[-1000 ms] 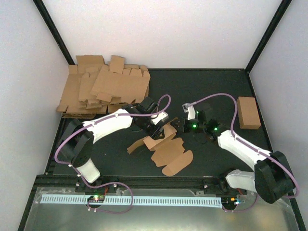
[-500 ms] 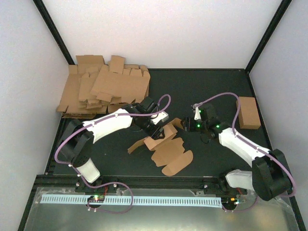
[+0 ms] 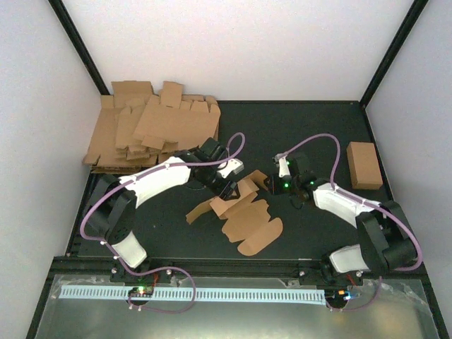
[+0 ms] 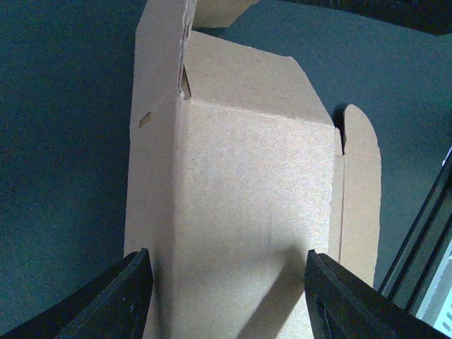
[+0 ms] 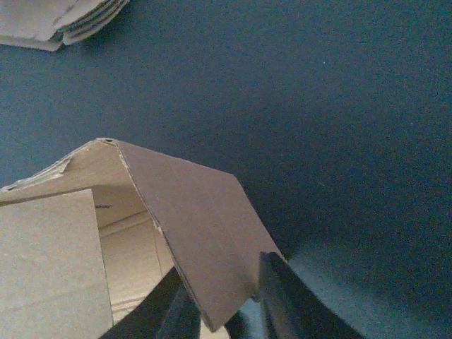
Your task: Fold the paper box
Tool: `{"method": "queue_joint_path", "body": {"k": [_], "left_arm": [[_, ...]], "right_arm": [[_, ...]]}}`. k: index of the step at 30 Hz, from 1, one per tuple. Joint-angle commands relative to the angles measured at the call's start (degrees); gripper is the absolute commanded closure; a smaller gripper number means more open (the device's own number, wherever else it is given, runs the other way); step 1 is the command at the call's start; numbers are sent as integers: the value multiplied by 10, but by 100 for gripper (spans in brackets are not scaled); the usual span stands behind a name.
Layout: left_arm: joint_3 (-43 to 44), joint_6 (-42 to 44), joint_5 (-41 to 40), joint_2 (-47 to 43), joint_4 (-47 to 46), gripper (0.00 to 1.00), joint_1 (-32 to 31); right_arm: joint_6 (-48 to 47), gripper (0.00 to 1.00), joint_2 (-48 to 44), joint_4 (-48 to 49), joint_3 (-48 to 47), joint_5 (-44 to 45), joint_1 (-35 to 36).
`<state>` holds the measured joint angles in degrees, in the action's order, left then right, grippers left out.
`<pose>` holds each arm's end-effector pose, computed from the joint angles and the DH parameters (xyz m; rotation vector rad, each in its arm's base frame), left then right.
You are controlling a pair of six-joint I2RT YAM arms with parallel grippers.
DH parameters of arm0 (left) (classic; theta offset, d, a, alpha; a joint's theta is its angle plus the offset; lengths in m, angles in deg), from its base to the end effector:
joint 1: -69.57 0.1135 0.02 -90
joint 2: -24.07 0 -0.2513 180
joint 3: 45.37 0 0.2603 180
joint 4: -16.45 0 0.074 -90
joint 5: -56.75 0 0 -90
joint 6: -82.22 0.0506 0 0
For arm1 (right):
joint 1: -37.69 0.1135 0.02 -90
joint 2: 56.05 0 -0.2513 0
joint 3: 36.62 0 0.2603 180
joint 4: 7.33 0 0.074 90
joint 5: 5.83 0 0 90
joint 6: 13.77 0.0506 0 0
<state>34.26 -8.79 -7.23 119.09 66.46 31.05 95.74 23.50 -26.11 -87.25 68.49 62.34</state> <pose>0.2543 -0.2308 0.1861 1.0265 2.5876 -0.8095 0.2532 0.1312 0.1440 -0.2425 2.4646 0.6752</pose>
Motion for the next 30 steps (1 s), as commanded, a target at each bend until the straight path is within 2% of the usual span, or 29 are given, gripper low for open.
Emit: {"method": "queue_joint_path", "body": {"k": [1, 4, 7, 15, 20, 26, 30], "left_arm": [[8, 7, 26, -6, -12, 38, 9], [2, 3, 30, -11, -20, 38, 10], [0, 1, 32, -9, -20, 38, 11], [-7, -5, 38, -7, -29, 38, 11], [-15, -12, 48, -7, -38, 38, 11], [-27, -1, 73, -22, -33, 29, 2], [-27, 16, 47, -32, -11, 27, -17]], "right_arm": [[-23, 80, -10, -5, -22, -3, -2], [-22, 88, -29, -25, -25, -8, 0], [-23, 92, -44, -65, -37, -9, 10], [-16, 92, -62, -148, -65, 11, 52], [-10, 92, -62, -167, -62, 14, 73], [3, 92, -83, -165, -43, 12, 79], [2, 92, -88, -165, -43, 17, 79]]}}
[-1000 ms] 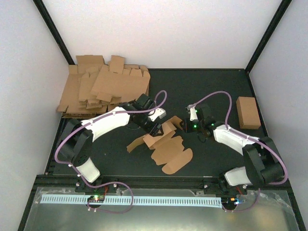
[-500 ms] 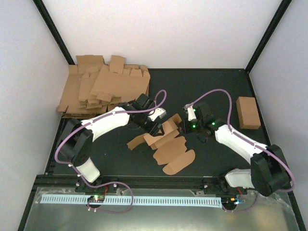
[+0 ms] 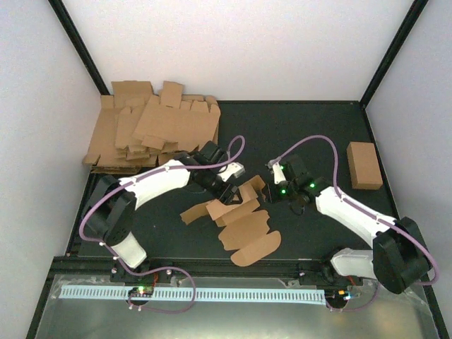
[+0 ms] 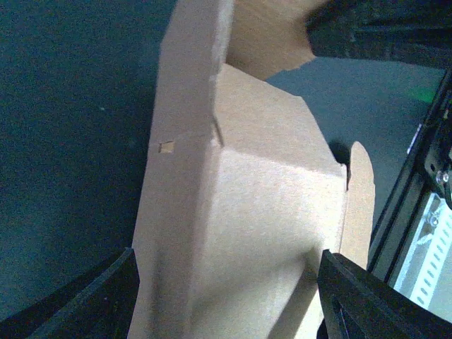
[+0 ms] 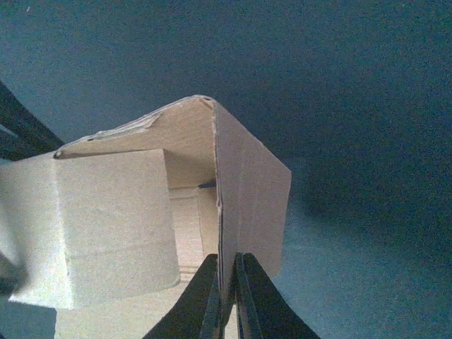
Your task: Fold the paper box
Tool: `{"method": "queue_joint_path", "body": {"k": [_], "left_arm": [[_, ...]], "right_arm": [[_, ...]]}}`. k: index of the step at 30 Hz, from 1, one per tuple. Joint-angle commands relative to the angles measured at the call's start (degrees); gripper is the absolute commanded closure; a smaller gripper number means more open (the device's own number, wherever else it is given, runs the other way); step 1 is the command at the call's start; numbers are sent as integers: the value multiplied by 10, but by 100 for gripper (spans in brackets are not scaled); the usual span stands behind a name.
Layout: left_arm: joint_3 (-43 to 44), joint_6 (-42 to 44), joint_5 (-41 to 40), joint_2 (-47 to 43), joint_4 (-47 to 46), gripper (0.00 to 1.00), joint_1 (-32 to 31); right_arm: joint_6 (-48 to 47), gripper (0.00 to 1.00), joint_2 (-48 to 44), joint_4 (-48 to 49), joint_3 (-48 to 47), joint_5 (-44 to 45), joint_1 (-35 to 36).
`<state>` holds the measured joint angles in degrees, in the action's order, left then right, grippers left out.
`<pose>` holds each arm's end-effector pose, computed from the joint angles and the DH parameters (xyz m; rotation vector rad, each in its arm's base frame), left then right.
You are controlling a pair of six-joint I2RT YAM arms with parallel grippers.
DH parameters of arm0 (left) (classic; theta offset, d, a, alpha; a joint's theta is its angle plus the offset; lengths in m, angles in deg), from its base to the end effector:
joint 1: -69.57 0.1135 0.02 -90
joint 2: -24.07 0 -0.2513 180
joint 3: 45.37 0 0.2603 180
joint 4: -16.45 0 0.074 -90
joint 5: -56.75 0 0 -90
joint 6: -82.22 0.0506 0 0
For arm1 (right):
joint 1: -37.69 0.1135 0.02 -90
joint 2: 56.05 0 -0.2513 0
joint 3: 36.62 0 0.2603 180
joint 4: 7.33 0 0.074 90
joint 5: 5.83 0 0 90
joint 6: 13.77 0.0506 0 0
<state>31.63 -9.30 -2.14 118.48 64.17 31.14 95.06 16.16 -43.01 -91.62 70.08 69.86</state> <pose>0.2478 -0.2300 0.1797 1.0389 2.5757 -0.9340 0.2187 0.1521 0.1776 -0.4062 2.5518 0.6611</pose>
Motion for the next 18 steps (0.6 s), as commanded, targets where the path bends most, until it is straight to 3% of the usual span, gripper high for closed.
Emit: {"method": "queue_joint_path", "body": {"k": [1, 8, 18], "left_arm": [[-1, 25, -11, -28, 17, 27, -21], [1, 40, -22, -44, 25, 22, -42], [28, 47, -110, -46, 80, 29, -62]], "right_arm": [[9, 92, -13, 4, 0, 2, 4], [8, 92, -3, 9, -2, -1, 4], [5, 92, 3, 9, -8, -4, 4]]}}
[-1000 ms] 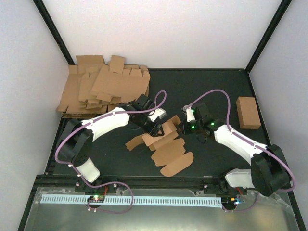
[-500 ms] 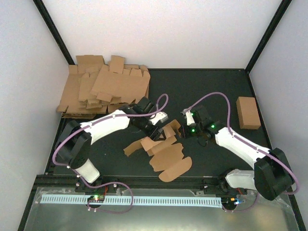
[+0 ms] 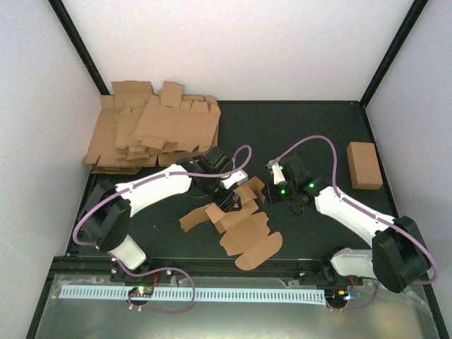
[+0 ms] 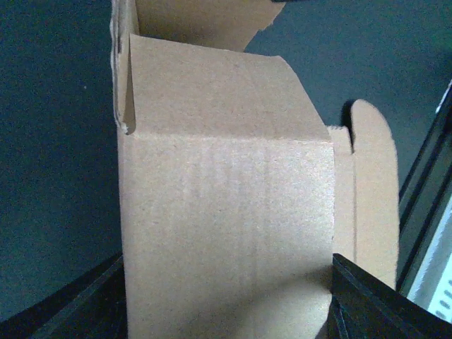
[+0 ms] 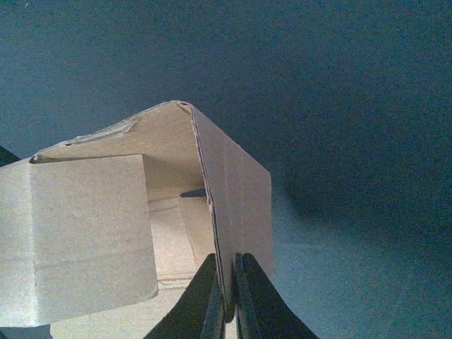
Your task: Fold the paper box
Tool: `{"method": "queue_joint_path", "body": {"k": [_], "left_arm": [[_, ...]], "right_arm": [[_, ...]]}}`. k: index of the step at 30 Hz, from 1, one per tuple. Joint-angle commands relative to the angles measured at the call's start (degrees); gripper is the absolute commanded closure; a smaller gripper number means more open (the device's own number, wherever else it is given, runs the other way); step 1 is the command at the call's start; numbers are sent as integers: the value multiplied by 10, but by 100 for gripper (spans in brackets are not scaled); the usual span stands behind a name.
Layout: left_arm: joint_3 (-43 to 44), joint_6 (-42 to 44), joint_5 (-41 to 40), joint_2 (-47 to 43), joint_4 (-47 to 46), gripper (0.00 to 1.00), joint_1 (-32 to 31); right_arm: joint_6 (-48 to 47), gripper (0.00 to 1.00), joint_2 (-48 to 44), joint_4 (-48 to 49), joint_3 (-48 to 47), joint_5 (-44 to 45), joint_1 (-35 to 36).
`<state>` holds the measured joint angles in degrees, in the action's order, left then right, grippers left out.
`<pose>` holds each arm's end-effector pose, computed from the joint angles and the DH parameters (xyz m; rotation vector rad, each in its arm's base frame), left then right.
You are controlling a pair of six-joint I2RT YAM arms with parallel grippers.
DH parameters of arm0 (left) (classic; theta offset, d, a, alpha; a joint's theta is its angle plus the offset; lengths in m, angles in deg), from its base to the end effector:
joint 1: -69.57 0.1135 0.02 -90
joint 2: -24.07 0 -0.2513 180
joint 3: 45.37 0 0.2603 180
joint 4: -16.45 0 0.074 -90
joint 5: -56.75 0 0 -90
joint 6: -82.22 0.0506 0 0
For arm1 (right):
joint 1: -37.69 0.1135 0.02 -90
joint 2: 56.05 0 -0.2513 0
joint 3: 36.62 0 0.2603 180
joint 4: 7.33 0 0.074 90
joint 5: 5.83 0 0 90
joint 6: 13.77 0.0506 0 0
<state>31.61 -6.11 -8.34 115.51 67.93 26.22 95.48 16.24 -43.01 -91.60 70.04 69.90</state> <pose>0.2233 -0.2401 0.1902 1.1931 2.5348 -0.7898 0.2186 0.1523 0.1772 -0.3983 2.5563 0.6642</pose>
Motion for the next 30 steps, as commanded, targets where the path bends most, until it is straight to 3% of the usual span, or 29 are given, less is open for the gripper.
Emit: {"method": "queue_joint_path", "body": {"k": [1, 5, 12, 21, 30], "left_arm": [[31, 16, -56, -15, 46, 31, -16], [33, 10, -70, -13, 41, 36, -28], [13, -26, -83, -34, -3, 36, -44], [-2, -53, -73, -32, -48, 37, -46], [-40, -72, -65, -47, -76, 39, -55]], "right_arm": [[2, 92, 1, 9, -9, -4, 3], [1, 92, -4, 0, -13, -10, 5], [18, 92, -45, -21, 0, -1, 29], [40, 93, -56, 62, 31, 30, 42], [36, 93, -98, -19, 39, 34, 75]]}}
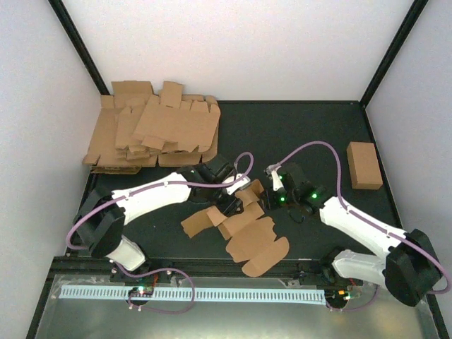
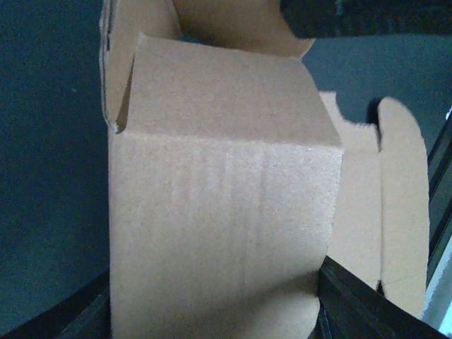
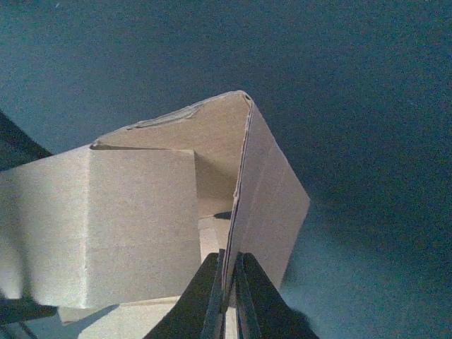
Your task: Fold the paper box
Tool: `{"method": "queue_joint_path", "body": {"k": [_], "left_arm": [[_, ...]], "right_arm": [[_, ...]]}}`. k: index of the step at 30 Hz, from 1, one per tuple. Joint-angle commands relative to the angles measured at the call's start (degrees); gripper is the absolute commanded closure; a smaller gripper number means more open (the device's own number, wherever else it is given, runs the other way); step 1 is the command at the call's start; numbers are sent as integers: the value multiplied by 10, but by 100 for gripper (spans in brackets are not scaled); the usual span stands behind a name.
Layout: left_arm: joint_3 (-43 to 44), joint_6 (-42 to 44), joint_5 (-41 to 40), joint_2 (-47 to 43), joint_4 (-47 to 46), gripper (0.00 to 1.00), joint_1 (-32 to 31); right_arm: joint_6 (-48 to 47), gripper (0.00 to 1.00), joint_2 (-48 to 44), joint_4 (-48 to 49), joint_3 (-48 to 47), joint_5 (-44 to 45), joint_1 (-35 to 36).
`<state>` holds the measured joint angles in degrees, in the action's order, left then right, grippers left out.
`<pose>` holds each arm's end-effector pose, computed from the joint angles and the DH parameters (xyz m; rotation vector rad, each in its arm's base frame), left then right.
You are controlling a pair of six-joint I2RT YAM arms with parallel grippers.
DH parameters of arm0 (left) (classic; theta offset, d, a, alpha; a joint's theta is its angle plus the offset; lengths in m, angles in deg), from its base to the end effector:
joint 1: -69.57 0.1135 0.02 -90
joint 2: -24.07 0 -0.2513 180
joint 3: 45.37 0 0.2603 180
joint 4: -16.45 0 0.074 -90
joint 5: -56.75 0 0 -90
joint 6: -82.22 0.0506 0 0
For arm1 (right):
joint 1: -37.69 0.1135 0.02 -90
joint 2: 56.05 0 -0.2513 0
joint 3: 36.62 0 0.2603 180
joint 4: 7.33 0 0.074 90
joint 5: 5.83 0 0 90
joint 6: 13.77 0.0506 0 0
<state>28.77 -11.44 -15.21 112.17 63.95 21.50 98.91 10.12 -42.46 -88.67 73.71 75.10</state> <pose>0.2039 -0.2505 0.1946 1.1403 2.5001 -0.6968 0.1943 0.1602 0.1861 -0.4100 2.5002 0.6715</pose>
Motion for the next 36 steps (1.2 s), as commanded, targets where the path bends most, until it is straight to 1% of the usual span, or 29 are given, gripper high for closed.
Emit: {"method": "queue_joint_path", "body": {"k": [1, 5, 9, 12, 19, 22, 25, 30, 35, 36], "left_arm": [[-15, -19, 4, -14, -38, 40, -11], [-27, -20, 2, -23, -43, 40, -24], [-30, -29, -2, -33, -47, 40, -39], [-24, -38, -3, -32, -44, 40, -51], [-8, -49, -23, -15, -36, 41, -84], [1, -48, -57, -3, -23, 41, -83], [7, -40, -81, 5, -26, 42, -71], [18, -24, -77, 0, -40, 43, -19], [48, 0, -80, 16, -37, 42, 34], [54, 4, -82, 19, -39, 43, 41]], "right_arm": [[0, 93, -45, -29, 15, 2, 26], [4, 93, -64, -34, 41, 10, 30], [28, 92, -106, 18, 90, 7, 43], [42, 92, -120, 52, 118, 13, 46], [48, 92, -124, 65, 122, 17, 55], [43, 92, -121, 65, 114, 39, 55], [39, 89, -116, 87, 105, 77, 55], [24, 83, -73, 106, 65, 142, 48], [-7, 79, 20, 126, 3, 126, 22], [-11, 76, 43, 127, -12, 116, 15]]}}
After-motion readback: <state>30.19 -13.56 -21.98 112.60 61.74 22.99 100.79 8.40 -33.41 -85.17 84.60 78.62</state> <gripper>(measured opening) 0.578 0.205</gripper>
